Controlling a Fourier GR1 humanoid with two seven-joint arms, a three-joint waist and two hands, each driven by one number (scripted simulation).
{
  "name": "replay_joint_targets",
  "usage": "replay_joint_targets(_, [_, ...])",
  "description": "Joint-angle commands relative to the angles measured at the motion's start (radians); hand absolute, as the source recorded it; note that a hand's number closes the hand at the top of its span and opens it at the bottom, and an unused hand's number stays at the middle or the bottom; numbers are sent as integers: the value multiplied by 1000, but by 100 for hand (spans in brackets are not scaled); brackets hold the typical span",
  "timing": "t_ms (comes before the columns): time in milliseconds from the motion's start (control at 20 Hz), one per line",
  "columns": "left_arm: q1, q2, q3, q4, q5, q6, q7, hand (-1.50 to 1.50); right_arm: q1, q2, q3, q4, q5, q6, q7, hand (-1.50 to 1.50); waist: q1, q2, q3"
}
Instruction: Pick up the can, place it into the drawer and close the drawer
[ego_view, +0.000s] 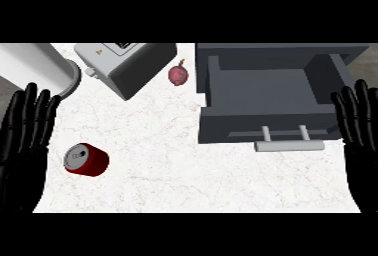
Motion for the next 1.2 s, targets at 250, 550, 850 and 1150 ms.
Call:
replay_joint_targets(250, [64,102,-23,-37,315,-345,-128,-150,-44,14,-14,6,46,-44,6,-150,43,-27,13])
replay_joint_targets(550, [151,197,60,-50,334,-286,231,-150,89,40,18,11,66,-79,232,-150,34,-27,15])
replay_joint_targets(850, [245,206,160,-68,396,-393,198,-150,148,9,-69,-18,-14,-13,181,-150,32,-26,15])
replay_joint_targets(1150, [168,195,227,-109,478,-334,361,-150,158,-5,-122,57,-46,40,112,-150,32,-25,15])
